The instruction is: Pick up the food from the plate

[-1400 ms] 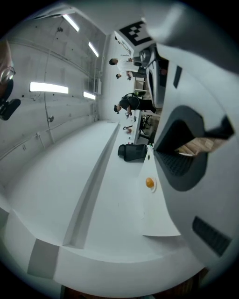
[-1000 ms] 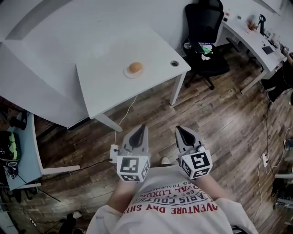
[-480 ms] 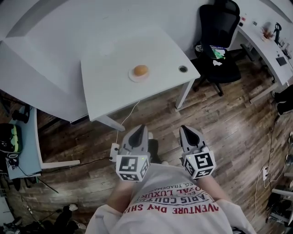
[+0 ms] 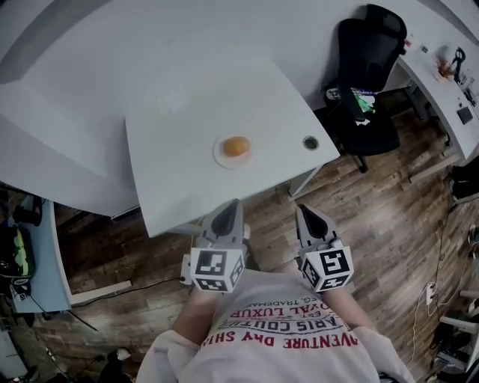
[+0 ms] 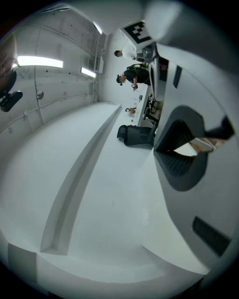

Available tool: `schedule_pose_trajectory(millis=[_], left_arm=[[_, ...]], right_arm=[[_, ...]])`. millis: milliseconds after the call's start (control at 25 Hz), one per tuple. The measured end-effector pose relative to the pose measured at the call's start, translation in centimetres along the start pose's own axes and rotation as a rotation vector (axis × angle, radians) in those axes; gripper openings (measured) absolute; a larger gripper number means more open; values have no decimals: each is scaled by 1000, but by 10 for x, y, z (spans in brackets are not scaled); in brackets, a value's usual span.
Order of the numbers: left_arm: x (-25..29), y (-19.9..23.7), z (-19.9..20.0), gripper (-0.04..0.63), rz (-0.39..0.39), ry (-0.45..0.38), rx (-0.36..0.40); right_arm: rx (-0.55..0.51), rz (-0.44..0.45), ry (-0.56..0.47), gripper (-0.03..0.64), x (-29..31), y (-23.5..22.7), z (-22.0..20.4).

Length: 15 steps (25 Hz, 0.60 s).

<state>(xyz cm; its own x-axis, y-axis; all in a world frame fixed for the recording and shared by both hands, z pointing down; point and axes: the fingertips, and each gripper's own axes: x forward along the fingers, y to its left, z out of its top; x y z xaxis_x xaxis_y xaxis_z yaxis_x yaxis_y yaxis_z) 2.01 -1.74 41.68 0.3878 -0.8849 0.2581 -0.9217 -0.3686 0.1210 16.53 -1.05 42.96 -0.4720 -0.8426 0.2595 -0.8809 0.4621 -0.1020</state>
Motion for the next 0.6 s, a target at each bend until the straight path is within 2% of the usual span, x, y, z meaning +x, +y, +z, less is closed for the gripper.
schedule_pose_trajectory(millis=[280,600], left_arm=[[96,79,38,3,-86,28,24],[155,141,31,3,-124,121,14]], right_arm=[[13,-54,4,11,120,-18,44],[32,-44,56,11,210,-23,59]])
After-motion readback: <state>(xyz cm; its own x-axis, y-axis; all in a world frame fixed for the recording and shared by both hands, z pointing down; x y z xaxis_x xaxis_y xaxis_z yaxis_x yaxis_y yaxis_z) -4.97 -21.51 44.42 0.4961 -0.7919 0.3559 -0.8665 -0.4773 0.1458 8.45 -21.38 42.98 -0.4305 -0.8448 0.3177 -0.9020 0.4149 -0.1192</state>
